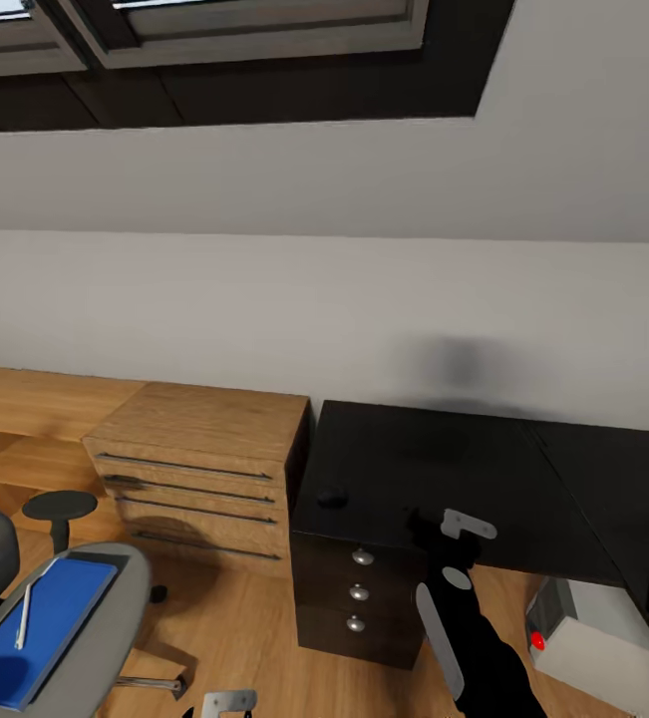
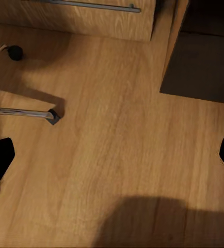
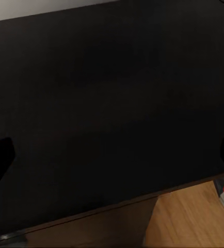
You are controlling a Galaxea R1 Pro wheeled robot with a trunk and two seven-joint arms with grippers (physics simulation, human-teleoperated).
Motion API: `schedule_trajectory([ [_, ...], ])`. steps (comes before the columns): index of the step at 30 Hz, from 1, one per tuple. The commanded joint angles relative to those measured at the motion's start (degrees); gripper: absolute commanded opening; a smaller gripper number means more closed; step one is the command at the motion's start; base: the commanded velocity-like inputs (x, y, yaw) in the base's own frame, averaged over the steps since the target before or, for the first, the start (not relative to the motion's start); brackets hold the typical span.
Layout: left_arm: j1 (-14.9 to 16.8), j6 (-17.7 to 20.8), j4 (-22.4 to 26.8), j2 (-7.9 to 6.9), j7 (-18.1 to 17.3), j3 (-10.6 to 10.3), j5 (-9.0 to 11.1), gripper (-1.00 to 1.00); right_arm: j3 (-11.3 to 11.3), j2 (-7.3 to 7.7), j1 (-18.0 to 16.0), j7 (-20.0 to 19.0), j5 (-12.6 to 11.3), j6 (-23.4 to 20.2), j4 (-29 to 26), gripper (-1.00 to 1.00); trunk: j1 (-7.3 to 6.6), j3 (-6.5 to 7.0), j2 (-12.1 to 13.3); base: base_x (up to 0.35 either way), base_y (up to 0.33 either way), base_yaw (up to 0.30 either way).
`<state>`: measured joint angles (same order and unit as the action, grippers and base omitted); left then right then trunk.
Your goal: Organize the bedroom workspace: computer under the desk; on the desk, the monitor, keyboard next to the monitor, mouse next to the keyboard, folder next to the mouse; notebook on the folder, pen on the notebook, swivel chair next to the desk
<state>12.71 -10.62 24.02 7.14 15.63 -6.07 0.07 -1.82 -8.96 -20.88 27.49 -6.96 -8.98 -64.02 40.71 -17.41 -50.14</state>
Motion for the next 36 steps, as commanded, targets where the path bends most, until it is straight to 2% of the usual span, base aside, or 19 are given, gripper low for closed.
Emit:
schedule_trajectory([
  [1, 0.04, -0.1, -0.04, -0.05, 0.58, -0.38, 0.01, 1.0, -0.14, 0.04, -0.04, 0.39, -0.37, -0.22, -0.07, 1.0, 0.01, -0.07, -0.05, 0.0, -0.257, -0.143],
  [24, 0.03, -0.17, -0.1, -0.1, 0.5, -0.25, 0.17, 1.0, -0.03, 0.08, -0.04, -0.02, -0.25, -0.16, 0.27, 1.0, 0.01, -0.07, -0.05, 0.002, -0.032, -0.251],
  [36, 0.02, -0.19, -0.09, -0.11, 0.45, 0.34, 1.04, 1.0, -0.02, 0.32, -0.04, 0.01, -0.11, 0.0, 0.56, 1.0, 0.01, -0.07, -0.05, 0.163, 0.0, -0.263],
])
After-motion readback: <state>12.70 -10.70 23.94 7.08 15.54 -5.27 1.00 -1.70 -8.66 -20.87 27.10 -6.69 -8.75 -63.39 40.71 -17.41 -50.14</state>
